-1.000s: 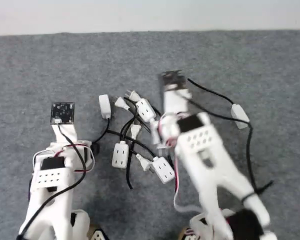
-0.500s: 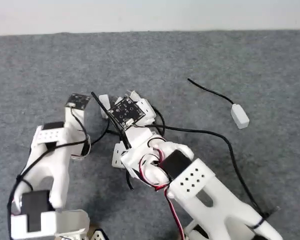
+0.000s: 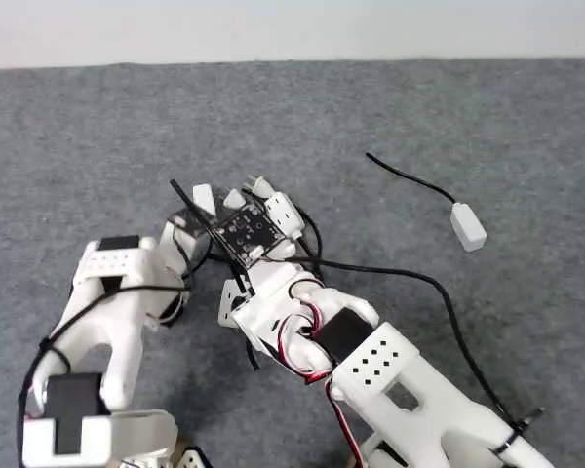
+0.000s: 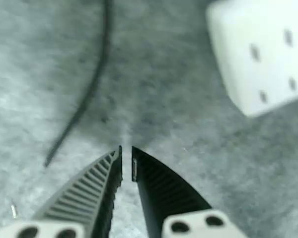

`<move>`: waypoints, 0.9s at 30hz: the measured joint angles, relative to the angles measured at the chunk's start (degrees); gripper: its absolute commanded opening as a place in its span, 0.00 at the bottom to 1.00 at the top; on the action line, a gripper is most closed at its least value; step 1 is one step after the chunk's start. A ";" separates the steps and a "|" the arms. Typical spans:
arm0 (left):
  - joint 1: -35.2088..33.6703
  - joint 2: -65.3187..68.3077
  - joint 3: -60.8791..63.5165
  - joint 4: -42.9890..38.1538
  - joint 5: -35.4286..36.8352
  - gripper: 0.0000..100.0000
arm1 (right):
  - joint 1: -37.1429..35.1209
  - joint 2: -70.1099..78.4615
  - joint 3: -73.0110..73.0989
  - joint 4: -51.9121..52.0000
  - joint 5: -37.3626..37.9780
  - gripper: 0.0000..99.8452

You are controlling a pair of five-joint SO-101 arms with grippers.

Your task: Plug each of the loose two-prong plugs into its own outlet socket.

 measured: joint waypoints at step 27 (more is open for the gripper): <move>-3.87 -38.51 28.57 -31.38 34.73 0.03 | 2.46 4.66 2.46 -10.90 -8.97 0.01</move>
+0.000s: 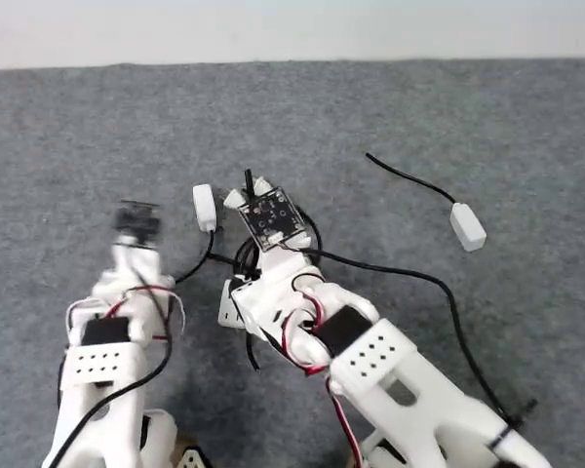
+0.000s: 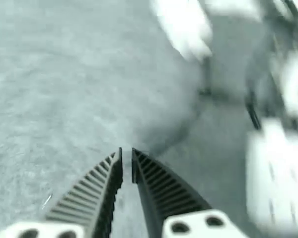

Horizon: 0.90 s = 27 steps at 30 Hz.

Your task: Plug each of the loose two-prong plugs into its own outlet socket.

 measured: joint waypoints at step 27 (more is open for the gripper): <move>-1.49 0.00 8.88 -25.67 7.82 0.03 | 1.93 21.45 -12.22 -5.54 -3.08 0.01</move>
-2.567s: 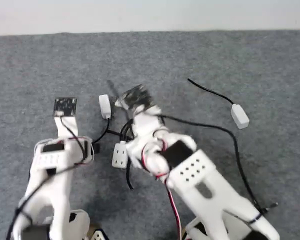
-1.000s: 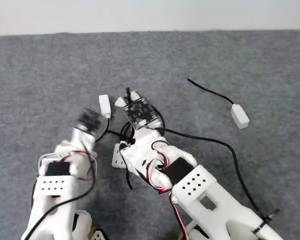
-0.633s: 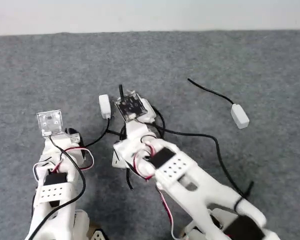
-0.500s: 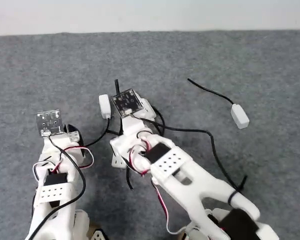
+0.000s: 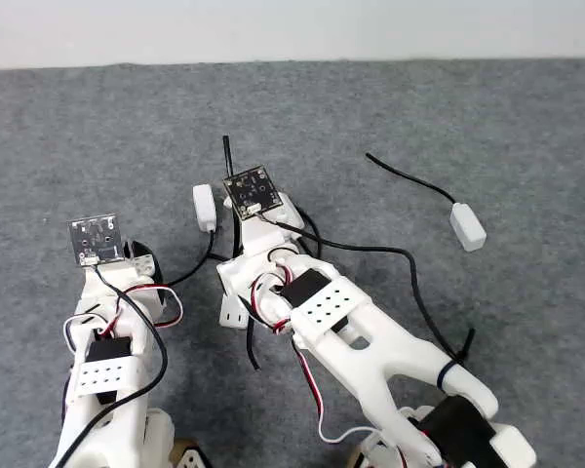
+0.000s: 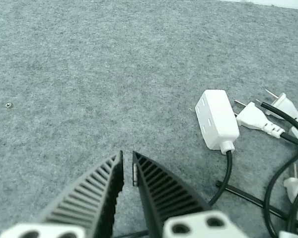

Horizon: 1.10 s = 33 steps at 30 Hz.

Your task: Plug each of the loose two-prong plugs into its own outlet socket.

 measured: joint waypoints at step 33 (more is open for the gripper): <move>9.76 16.70 -18.55 45.19 -54.33 0.01 | -6.42 -25.41 4.31 16.09 13.71 0.01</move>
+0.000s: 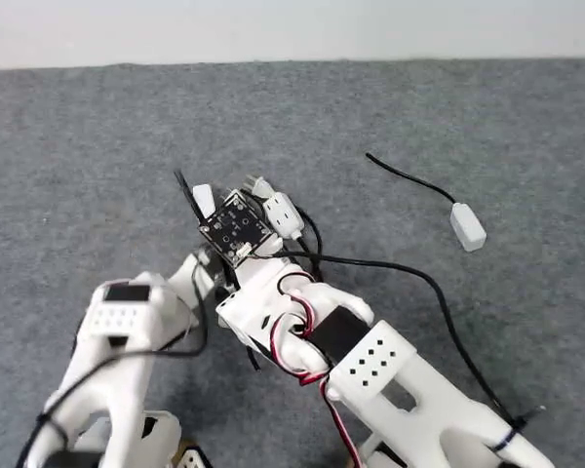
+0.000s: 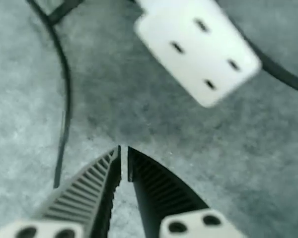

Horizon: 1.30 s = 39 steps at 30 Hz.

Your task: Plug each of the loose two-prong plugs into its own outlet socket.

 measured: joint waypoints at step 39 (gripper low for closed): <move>-9.49 -16.44 12.04 -30.95 40.70 0.02 | 6.42 18.81 0.62 -13.63 -16.00 0.01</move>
